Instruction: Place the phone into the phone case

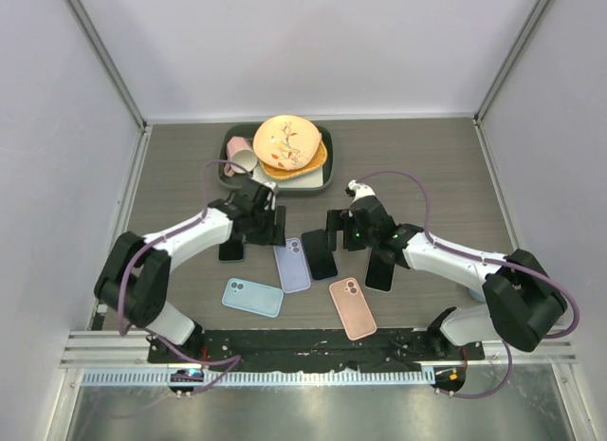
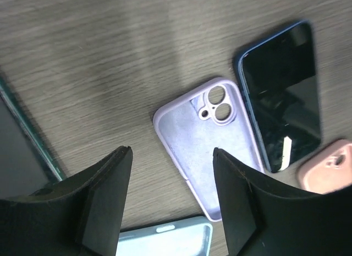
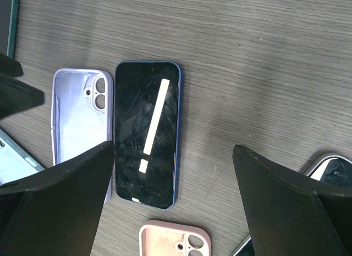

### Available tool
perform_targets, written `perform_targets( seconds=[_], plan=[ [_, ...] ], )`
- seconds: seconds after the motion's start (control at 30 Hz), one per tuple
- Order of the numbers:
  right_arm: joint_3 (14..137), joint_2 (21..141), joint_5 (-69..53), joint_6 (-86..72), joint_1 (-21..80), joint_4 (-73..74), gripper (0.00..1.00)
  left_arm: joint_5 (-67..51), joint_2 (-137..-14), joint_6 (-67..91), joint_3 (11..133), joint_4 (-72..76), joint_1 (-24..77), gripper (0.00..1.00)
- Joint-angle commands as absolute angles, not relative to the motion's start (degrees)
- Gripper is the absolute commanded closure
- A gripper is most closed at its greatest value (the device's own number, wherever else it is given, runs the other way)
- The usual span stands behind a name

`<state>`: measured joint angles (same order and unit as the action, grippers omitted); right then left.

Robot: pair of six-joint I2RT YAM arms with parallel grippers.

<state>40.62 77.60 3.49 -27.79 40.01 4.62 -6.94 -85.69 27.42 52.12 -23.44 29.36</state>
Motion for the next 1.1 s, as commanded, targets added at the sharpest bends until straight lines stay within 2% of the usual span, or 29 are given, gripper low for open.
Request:
perform_targets(
  seconds=[0.0,0.07,0.23,0.27,0.37,0.6,0.9,1.0,1.03,1.07],
  plan=[
    [42.0,77.8,3.8,-27.7,40.2,3.7,0.06,-0.5,-91.9,22.5,57.2,-27.8,33.8,0.36],
    [41.8,77.5,4.3,-27.6,40.1,4.1,0.06,2.6,-95.8,21.8,59.6,-29.3,36.2,0.41],
    [41.3,75.9,5.7,-26.9,40.0,4.9,0.06,4.8,-101.8,21.2,63.0,-31.5,38.7,0.62],
    [41.4,75.8,6.1,-26.9,40.0,5.2,0.06,5.4,-102.8,21.1,63.6,-32.2,38.9,0.74],
    [41.3,75.2,6.4,-26.5,39.7,5.2,0.06,11.5,-106.9,22.1,66.9,-37.1,40.1,1.0],
    [41.7,77.0,4.8,-26.6,39.6,2.7,0.06,24.6,-103.5,29.7,65.5,-40.0,40.4,1.0],
    [43.2,79.2,3.3,-25.1,39.6,1.2,0.06,27.1,-90.9,49.5,56.7,-36.2,38.5,1.0],
    [43.4,79.7,3.3,-24.7,39.6,1.0,0.06,25.1,-88.0,50.0,54.5,-33.6,38.6,1.0],
    [43.5,79.7,3.2,-24.3,39.6,1.0,0.06,22.5,-87.3,49.2,53.8,-31.4,38.7,0.97],
    [43.5,79.7,3.0,-24.2,39.6,1.0,0.06,22.0,-86.7,48.0,53.4,-30.4,38.9,0.89]
  ],
)
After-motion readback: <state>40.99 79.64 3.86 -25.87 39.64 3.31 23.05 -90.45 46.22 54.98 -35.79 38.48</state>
